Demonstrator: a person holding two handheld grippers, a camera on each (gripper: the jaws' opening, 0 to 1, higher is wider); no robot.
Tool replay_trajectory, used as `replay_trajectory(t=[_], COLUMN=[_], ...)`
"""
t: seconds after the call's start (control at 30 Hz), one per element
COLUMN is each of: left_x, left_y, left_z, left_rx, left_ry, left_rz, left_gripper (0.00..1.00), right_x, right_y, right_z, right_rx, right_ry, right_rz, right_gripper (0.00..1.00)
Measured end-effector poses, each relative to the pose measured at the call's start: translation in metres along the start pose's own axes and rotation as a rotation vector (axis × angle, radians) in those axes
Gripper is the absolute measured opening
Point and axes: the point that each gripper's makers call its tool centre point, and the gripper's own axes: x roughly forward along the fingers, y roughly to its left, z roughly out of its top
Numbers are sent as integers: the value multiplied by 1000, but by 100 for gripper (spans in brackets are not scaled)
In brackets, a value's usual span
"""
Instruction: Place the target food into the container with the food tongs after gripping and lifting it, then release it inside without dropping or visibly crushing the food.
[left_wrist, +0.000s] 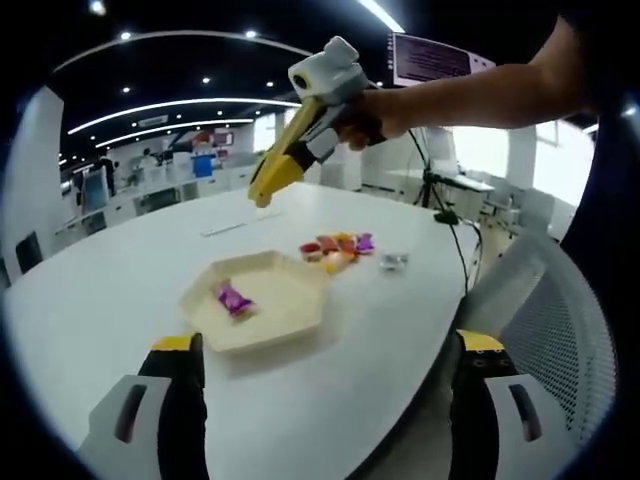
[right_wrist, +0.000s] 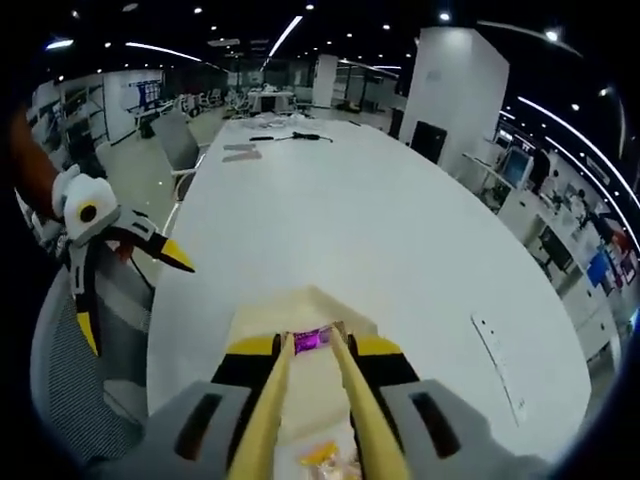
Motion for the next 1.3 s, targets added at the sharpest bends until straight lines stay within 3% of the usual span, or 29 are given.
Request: replay_trajectory(t=[0.63,0.97,1.3], left_x=[0,1,1], left_y=[1,0,-1], left_z=[-3,-5,-7], left_rx=[-1,8,13], left_ry=[16,25,36], left_rz=[9,6,1], left_gripper=[99,99,99], right_x=[-30,-47,-72], right_y=[10,-6,-12], right_z=[-16,-28,-37], right_rx=[14,47,113], right_ry=[-37,-64,-114], right_rz=[45,-18,-37], right_gripper=[27,27,27])
